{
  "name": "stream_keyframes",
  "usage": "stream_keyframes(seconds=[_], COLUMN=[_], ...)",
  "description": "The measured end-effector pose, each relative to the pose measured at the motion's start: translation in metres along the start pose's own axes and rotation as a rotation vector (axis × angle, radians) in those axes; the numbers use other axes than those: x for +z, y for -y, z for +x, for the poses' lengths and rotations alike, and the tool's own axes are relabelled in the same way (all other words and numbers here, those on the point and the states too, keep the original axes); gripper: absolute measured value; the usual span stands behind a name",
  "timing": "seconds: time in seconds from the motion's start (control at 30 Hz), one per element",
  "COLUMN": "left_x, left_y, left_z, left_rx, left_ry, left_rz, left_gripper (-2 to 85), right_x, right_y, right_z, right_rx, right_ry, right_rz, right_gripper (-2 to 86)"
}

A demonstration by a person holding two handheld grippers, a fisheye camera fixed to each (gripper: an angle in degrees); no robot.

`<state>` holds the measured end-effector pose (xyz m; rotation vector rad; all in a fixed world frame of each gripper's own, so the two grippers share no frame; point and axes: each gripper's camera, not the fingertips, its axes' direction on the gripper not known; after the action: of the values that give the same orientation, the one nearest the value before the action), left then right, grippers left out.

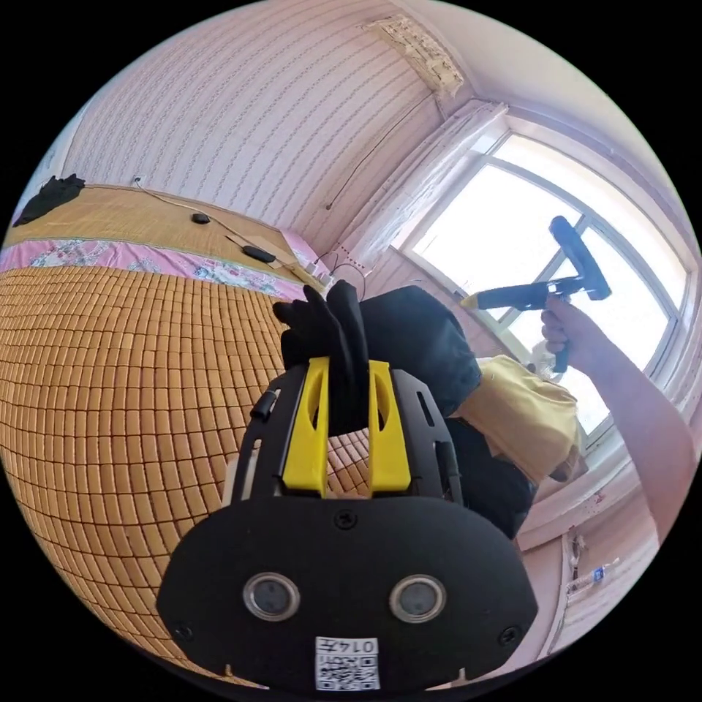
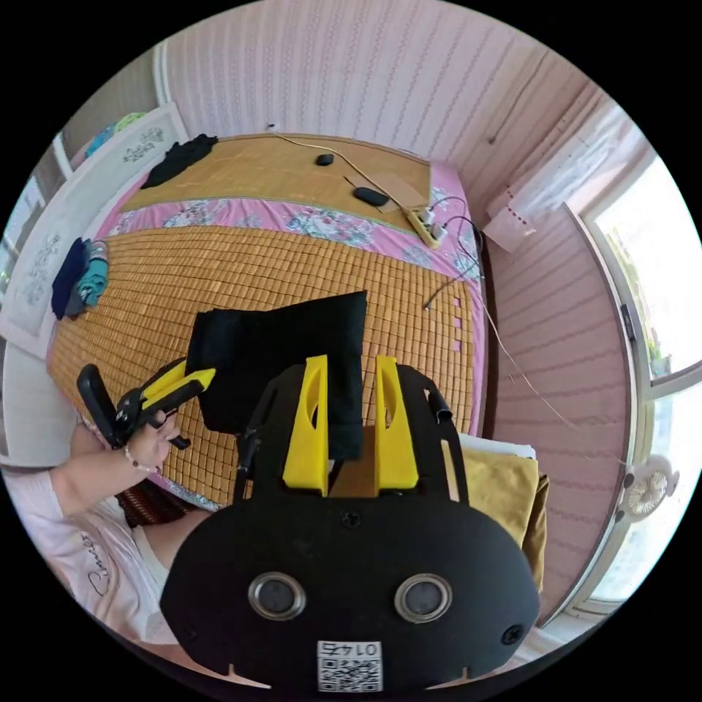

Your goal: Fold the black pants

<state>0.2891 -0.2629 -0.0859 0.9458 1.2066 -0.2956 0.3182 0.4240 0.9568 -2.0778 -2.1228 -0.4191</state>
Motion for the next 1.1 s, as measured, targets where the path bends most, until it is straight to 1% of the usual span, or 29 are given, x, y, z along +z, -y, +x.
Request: stream_keyframes(seconds=[0.03,0.07,0.1,0.17,0.27,0.3,0.33,0.37,0.4,0.43,0.47,0.53,0.57,0.63,0.67,0.73,0.83,0.93,1.1], left_x=[0.037,0.049,0.059,0.054,-0.002,-0.040,-0.085,-0.110,-0.158,-0.206,-0.231,-0.331,-0.356,-0.448,-0.468,-0.548,-0.628,-0.681,-0.735], left_y=[0.002,0.002,-0.002,-0.010,-0.025,-0.036,-0.051,-0.060,-0.080,-0.101,-0.112,-0.154,-0.163,-0.194,-0.199,-0.216,-0.232,-0.244,-0.250], left_z=[-0.012,-0.019,-0.034,-0.056,-0.080,-0.089,-0.097,-0.101,-0.109,-0.116,-0.119,-0.129,-0.132,-0.144,-0.147,-0.160,-0.175,-0.192,-0.230], left_rx=[-0.040,-0.051,-0.059,-0.044,0.060,0.112,0.169,0.200,0.250,0.293,0.316,0.375,0.380,0.349,0.331,0.241,0.157,0.097,-0.003], left_ry=[0.026,0.042,0.052,-0.019,-0.058,-0.063,-0.059,-0.055,-0.030,0.023,0.060,0.256,0.298,0.437,0.463,0.548,0.626,0.685,0.725], left_rz=[-0.099,-0.134,-0.167,-0.206,-0.228,-0.227,-0.218,-0.215,-0.229,-0.247,-0.256,-0.268,-0.268,-0.248,-0.239,-0.179,-0.076,-0.017,0.033], left_gripper=[8.5,8.3,8.0,7.7,6.7,6.6,6.5,6.5,6.5,6.5,6.5,6.5,6.5,7.0,7.2,7.9,8.0,8.3,8.6], right_x=[-0.003,-0.011,-0.016,-0.038,-0.060,-0.063,-0.066,-0.065,-0.064,-0.058,-0.052,-0.044,-0.042,-0.044,-0.048,-0.057,-0.087,-0.126,-0.179], right_y=[0.001,-0.001,-0.003,-0.020,-0.057,-0.066,-0.087,-0.108,-0.119,-0.140,-0.160,-0.187,-0.201,-0.213,-0.216,-0.212,-0.187,-0.147,-0.079], right_z=[0.007,0.004,-0.001,-0.032,-0.078,-0.087,-0.105,-0.124,-0.134,-0.154,-0.178,-0.217,-0.243,-0.283,-0.311,-0.352,-0.416,-0.474,-0.562], right_rx=[0.049,0.036,0.014,-0.096,-0.201,-0.215,-0.233,-0.244,-0.249,-0.252,-0.253,-0.263,-0.264,-0.272,-0.289,-0.331,-0.437,-0.572,-0.759], right_ry=[0.025,0.076,0.085,0.040,0.042,0.062,0.122,0.206,0.251,0.330,0.373,0.382,0.379,0.394,0.413,0.430,0.453,0.427,0.405], right_rz=[-0.003,0.029,0.047,0.091,0.146,0.159,0.175,0.183,0.181,0.163,0.144,0.109,0.100,0.081,0.066,0.047,0.072,0.124,0.163], right_gripper=[10.8,11.1,11.1,11.2,11.2,11.2,11.2,11.2,11.2,11.2,11.2,11.3,11.3,11.5,11.8,12.5,13.5,13.8,14.1])
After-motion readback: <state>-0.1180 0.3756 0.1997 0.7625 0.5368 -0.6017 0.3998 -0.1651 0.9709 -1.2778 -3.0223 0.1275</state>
